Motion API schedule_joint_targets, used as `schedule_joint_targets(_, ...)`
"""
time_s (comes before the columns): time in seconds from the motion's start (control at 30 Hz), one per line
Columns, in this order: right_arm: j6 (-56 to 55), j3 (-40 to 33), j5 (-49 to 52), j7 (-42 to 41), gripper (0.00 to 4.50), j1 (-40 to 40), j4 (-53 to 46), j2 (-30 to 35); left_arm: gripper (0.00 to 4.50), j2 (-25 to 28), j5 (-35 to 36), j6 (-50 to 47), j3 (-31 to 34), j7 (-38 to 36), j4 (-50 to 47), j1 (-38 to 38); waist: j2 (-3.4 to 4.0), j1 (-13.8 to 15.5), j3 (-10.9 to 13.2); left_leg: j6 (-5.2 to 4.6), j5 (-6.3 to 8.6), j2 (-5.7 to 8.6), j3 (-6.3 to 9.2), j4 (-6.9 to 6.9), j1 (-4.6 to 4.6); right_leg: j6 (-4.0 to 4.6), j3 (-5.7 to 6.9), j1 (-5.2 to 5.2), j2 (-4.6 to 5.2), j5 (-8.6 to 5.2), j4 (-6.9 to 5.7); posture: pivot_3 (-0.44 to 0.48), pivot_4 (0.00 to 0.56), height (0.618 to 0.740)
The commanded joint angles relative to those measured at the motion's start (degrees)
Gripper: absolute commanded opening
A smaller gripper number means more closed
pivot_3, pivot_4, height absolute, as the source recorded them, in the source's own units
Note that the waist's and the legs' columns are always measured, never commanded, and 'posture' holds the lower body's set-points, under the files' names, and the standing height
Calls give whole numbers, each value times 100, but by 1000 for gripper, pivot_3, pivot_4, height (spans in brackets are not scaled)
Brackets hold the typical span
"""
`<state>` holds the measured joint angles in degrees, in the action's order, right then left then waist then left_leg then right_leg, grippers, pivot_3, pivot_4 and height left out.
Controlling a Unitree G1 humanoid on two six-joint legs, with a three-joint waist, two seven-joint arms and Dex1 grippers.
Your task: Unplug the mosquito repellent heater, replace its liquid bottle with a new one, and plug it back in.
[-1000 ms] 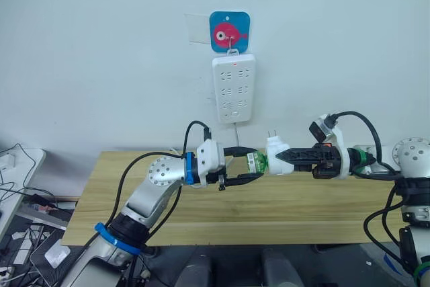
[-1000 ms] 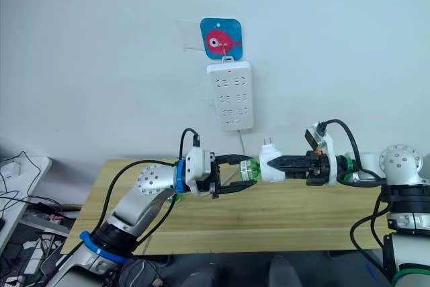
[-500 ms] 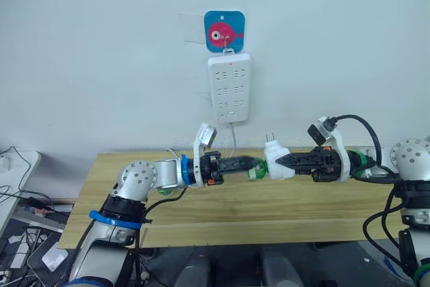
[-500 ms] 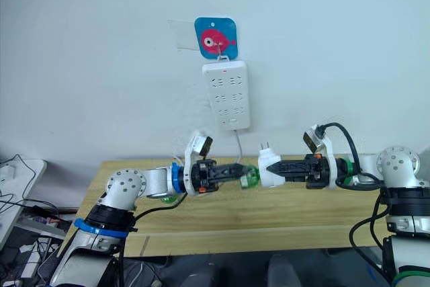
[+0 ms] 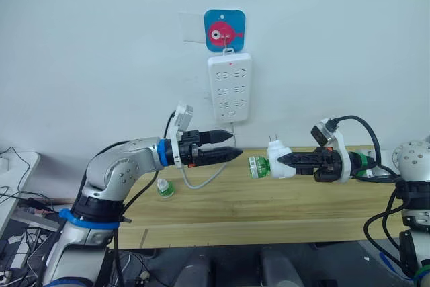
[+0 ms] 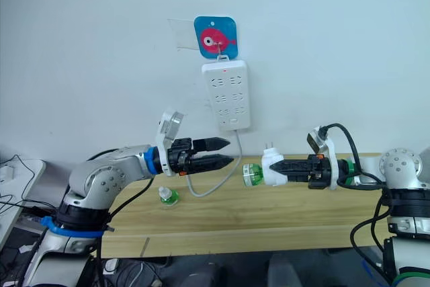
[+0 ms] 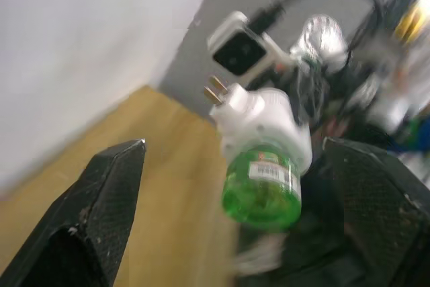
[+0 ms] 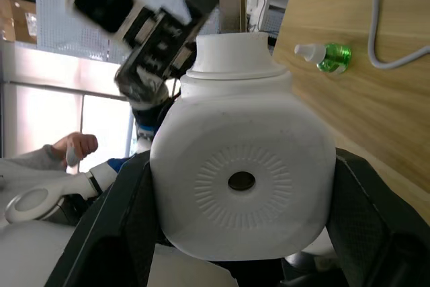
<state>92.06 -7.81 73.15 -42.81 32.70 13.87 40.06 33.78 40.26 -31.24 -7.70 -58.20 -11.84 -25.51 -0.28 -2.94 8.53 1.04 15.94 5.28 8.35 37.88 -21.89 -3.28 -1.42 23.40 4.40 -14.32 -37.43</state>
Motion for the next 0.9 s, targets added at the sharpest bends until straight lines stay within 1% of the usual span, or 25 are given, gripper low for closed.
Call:
schedule_joint_targets(0.03, 44, -174, 99, 15, 2966, 164, 34, -23, 4466, -11, -1673, 2737, -379, -483, -244, 457, 1, 6, 1, 0, 0, -2, -6, -2, -1, 4, -2, 0, 1, 3, 12, -92, 158, 740)
schedule_joint_targets(0.1, 44, -182, 97, 57, 2966, 169, 65, -53, 4466, -110, -2364, 4091, -457, -518, 88, 611, 1, 25, 2, -3, 2, -10, -18, -4, -5, 8, -2, 0, 2, 9, 32, -92, 158, 740)
schedule_joint_targets(0.23, 44, -191, 153, 129, 2966, 171, 102, -89, 4466, -531, -3406, 6148, -381, 109, 954, 511, 1, 116, 4, -38, 22, -9, -32, 0, -7, 1, -11, 0, 10, 14, 42, -88, 161, 740)
schedule_joint_targets(0.3, 44, -170, 215, 145, 2966, 163, 81, -80, 4466, -726, -3839, 6937, -402, 435, 1246, 399, -1, 126, 6, -42, 23, -5, -42, 1, -6, -8, -42, 0, 11, 19, 42, -88, 161, 740)
schedule_joint_targets(0.43, 44, -134, 292, 184, 2966, 195, 79, -96, 4466, -958, -4511, 8111, -623, 859, 1851, 224, -1, 125, 6, -52, 29, 3, -67, 6, -4, -29, -67, 2, 10, 31, 46, -88, 161, 740)
schedule_joint_targets(0.5, 44, -109, 354, 201, 2966, 229, 82, -91, 4466, -1027, -4761, 8472, -695, 1069, 2156, 139, -1, 123, 6, -54, 30, 4, -75, 8, -4, -34, -67, 4, 10, 33, 47, -89, 155, 740)
schedule_joint_targets(0.6, 44, -92, 442, 246, 2966, 266, 103, -74, 4466, -1023, -4915, 8721, -781, 1265, 2432, 53, -1, 109, 6, -57, 31, 2, -81, 7, -4, -36, -68, 11, 7, 35, 44, -89, 155, 740)
schedule_joint_targets(0.9, 44, -41, 692, 363, 2966, 229, 53, -23, 4466, -1064, -5219, 8977, -835, 1873, 2770, -18, -1, 103, 6, -60, 32, -1, -82, 11, -2, -49, -76, 15, -10, 42, 35, -94, 149, 740)
